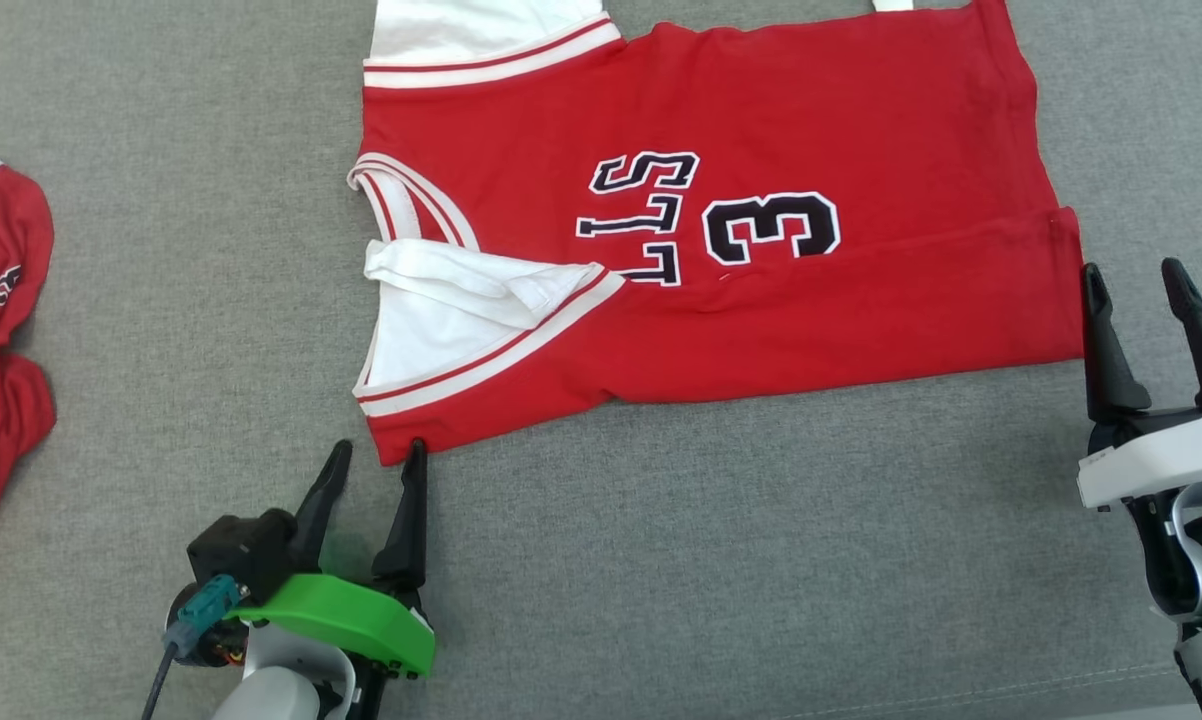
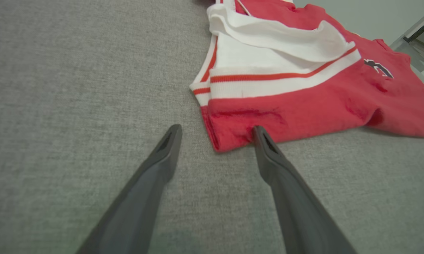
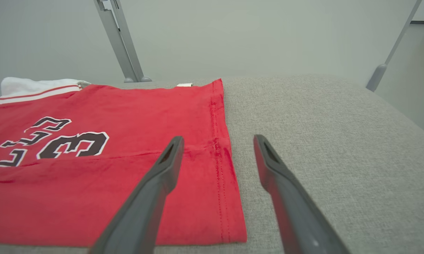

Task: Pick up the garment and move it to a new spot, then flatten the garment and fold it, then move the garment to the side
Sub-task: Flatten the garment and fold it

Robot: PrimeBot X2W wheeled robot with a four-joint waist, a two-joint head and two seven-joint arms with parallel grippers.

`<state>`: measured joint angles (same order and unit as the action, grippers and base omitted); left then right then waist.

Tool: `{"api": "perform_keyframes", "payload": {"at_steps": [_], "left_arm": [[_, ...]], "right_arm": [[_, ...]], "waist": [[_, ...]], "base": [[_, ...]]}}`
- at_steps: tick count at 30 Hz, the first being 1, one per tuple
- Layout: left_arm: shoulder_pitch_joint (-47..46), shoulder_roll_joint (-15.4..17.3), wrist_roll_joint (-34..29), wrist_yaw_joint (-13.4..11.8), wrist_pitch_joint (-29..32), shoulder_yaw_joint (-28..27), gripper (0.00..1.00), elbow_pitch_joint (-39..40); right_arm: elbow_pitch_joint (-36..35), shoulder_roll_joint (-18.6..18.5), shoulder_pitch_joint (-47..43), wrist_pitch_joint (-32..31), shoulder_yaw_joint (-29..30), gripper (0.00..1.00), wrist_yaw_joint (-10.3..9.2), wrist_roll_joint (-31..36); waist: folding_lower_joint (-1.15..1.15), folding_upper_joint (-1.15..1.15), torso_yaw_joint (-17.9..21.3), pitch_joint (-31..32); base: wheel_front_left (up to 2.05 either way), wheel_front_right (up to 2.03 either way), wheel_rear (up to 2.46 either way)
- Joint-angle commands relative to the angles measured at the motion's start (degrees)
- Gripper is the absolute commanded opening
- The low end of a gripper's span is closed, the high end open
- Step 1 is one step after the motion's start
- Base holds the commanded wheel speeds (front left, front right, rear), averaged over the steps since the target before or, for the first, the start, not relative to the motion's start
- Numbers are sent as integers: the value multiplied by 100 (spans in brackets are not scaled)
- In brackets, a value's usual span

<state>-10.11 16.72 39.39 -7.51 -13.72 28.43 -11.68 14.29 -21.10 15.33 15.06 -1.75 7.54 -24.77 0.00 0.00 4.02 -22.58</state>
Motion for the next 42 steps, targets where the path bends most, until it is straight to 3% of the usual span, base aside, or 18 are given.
{"api": "perform_keyframes", "payload": {"at_steps": [1,5,6,7,8,9,10,18,19,21,28,34,42], "left_arm": [[-64,-43,82,26,-9,-31,100,-130],[-116,-98,166,117,-29,-64,100,-330],[-123,-107,187,148,-33,-60,82,-358],[-127,-121,208,191,-32,-53,48,-386],[-143,-130,209,228,-39,-45,44,-392],[-171,-125,181,319,-46,1,10,-391],[-196,-138,190,382,-39,39,0,-404],[-445,-185,78,657,-34,230,0,-621],[-455,-169,73,664,-40,233,0,-643],[-464,-129,53,686,-60,225,0,-665],[-235,51,-25,610,-96,156,0,-472],[121,374,-28,575,247,269,0,-21],[763,804,-29,234,728,343,0,1044]], "right_arm": [[33,-33,-86,16,-15,100,-10,-81],[211,-38,-149,16,-64,100,-10,-204],[273,-44,-163,16,-79,100,-10,-230],[346,-49,-173,16,-110,100,-10,-269],[412,-22,-177,16,-128,100,-10,-350],[505,32,-174,16,-162,100,-10,-520],[585,37,-160,16,-205,100,-10,-641],[1347,-79,215,16,-645,100,-10,-1479],[1436,-104,253,16,-757,86,-10,-1570],[1543,-163,313,16,-937,0,-10,-1718],[1405,-519,171,15,-1316,0,-10,-2062],[1148,-898,-44,15,-1618,0,-10,-2254],[711,-1430,-596,15,-1787,0,-10,-2516]], "waist": [[0,0,28,24],[0,0,44,51],[0,0,43,56],[0,0,39,63],[0,0,36,71],[0,0,28,77],[0,0,13,83],[0,0,-72,86],[0,0,-87,90],[0,0,-117,102],[0,0,-116,207],[0,0,-71,345],[0,0,-86,498]], "base": [[0,0,0],[0,0,0],[0,0,0],[0,0,0],[0,0,0],[0,0,0],[0,0,0],[0,0,0],[0,0,0],[0,0,0],[0,0,0],[0,0,0],[0,0,0]]}}
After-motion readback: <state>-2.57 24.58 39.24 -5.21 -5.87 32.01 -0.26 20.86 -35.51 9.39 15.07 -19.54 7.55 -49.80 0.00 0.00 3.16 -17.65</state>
